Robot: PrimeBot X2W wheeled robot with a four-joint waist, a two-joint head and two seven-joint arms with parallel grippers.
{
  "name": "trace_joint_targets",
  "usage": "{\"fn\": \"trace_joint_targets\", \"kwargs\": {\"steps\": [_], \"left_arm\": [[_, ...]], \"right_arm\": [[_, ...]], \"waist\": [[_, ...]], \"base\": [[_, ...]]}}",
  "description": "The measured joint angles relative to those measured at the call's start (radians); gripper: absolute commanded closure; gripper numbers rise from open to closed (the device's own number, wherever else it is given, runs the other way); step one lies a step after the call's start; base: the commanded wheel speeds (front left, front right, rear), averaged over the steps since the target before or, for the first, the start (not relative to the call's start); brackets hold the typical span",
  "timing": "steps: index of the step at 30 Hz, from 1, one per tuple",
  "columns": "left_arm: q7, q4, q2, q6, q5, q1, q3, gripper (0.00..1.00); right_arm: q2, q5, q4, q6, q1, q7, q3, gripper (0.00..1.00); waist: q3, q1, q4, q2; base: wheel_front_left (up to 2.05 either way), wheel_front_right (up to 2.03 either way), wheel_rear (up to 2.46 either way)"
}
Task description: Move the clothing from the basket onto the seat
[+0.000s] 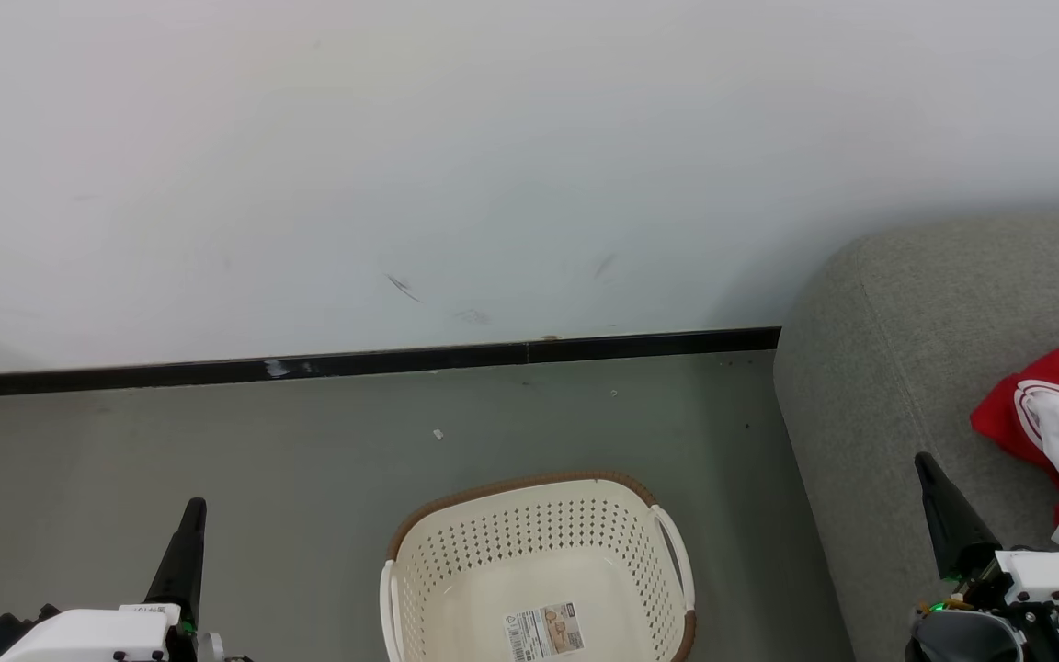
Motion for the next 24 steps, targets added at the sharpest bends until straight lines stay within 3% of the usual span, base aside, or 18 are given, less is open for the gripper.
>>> {"fn": "trace_joint_targets", "kwargs": {"steps": [24], "left_arm": [[0.0, 0.001, 0.0, 0.0, 0.0, 0.0, 0.0, 1.0]], "right_arm": [[0.0, 0.0, 0.0, 0.0, 0.0, 0.0, 0.001, 1.0]], "waist": [[0.0, -0.0001, 0.0, 0.0]], "base": [[0.0, 0.0, 0.0]]}}
